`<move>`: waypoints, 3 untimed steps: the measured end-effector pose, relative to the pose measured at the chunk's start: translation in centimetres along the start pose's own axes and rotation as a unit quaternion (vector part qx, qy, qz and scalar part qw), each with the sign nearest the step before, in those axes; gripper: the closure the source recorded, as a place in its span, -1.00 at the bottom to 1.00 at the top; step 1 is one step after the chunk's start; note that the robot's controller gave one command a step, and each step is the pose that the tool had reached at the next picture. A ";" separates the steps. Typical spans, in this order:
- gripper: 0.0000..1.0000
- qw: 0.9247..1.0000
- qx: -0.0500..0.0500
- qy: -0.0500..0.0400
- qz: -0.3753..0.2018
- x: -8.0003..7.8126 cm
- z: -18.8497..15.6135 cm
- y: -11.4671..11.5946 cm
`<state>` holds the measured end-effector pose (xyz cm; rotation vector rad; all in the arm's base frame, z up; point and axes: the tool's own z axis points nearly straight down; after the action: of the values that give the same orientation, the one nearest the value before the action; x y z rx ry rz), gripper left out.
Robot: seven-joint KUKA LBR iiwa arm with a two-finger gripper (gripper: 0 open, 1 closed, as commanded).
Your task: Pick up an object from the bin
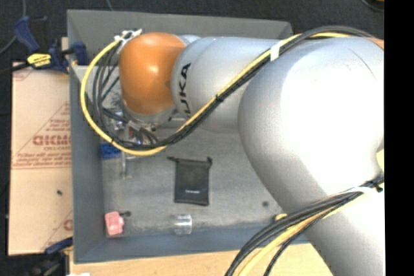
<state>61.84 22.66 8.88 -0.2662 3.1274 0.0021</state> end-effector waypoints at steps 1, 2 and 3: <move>-1.00 1.000 -0.001 -0.003 -0.003 -0.2 1.8 -0.1; -1.00 1.000 -0.001 -0.003 -0.006 -0.2 -1.3 -1.5; -1.00 1.000 -0.003 -0.004 -0.003 -0.3 1.7 -0.2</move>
Offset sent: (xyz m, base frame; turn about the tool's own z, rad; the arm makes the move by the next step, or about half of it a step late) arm 0.0025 -0.0143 0.0112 -0.0154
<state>62.15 22.55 7.23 -0.2747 3.1191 0.0110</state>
